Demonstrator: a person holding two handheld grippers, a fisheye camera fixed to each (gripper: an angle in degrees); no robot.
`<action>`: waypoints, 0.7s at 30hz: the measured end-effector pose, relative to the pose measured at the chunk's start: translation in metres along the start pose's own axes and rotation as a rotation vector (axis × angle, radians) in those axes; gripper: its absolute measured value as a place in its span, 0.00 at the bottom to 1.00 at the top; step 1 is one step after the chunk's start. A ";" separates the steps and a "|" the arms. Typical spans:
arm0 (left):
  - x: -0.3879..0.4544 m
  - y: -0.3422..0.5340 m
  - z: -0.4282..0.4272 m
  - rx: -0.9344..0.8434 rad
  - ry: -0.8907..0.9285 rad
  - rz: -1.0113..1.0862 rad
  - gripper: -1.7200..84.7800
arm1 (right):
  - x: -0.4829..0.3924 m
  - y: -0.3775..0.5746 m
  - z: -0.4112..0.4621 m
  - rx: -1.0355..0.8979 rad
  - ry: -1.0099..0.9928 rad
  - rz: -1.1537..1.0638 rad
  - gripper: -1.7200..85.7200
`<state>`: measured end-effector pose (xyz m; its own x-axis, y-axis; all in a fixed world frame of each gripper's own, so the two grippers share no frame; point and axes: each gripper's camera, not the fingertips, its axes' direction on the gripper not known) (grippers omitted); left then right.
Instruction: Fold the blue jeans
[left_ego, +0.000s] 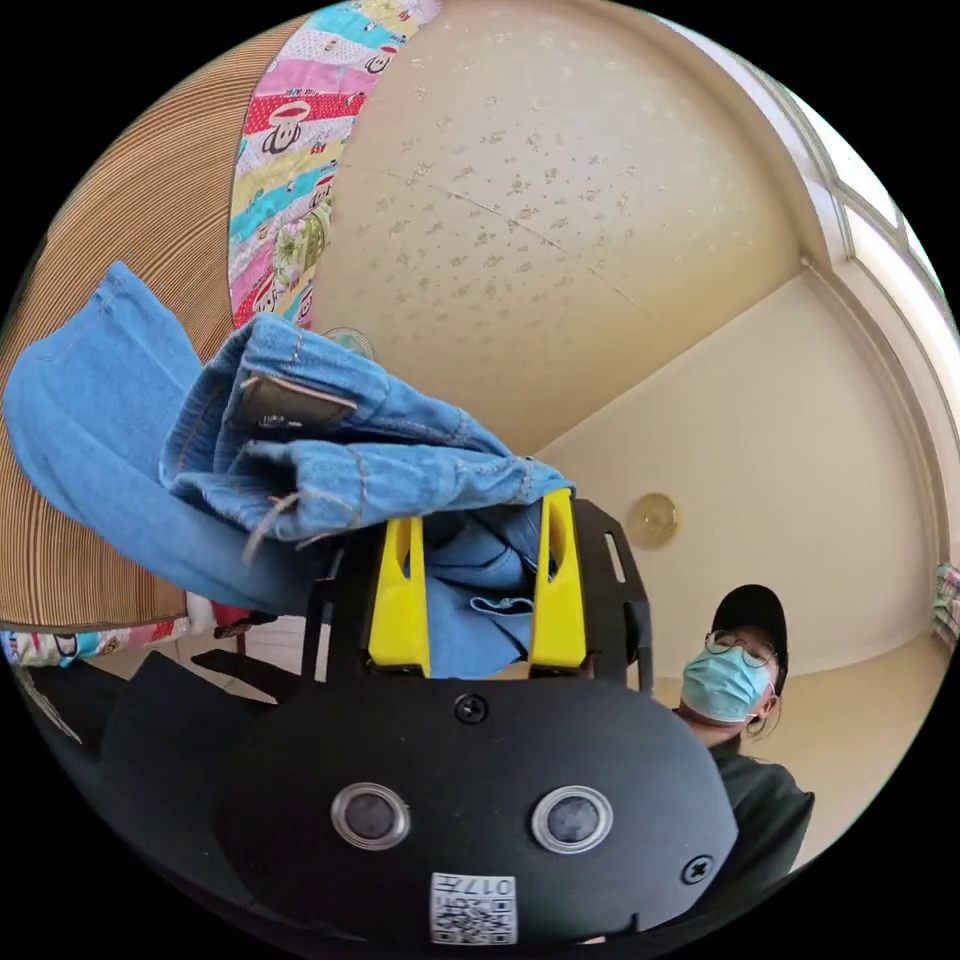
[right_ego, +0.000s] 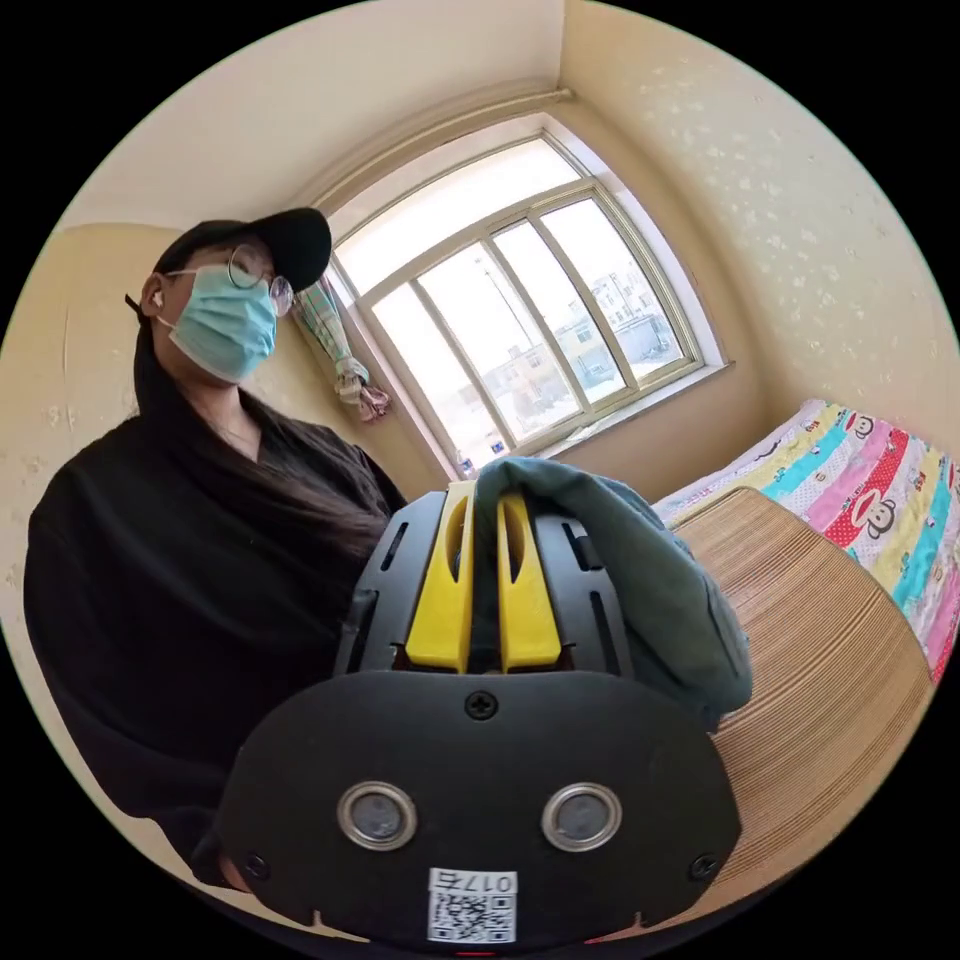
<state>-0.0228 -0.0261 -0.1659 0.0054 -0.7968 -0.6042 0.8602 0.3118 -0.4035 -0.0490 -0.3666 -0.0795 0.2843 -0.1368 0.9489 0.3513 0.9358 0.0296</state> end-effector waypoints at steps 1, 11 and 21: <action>-0.004 0.000 0.011 -0.035 -0.060 -0.002 0.14 | -0.005 0.006 0.001 -0.017 0.014 -0.002 0.03; 0.067 0.021 0.083 -0.238 -0.005 0.514 0.02 | -0.045 0.089 -0.023 0.001 0.030 0.079 0.07; 0.129 0.104 0.159 -0.671 0.280 0.871 0.01 | -0.007 0.128 -0.102 0.149 0.264 0.349 0.19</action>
<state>0.1487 -0.1783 -0.1765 0.2817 -0.0559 -0.9579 0.1719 0.9851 -0.0069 0.0848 -0.2789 -0.1144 0.5873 0.1346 0.7981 0.0677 0.9745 -0.2141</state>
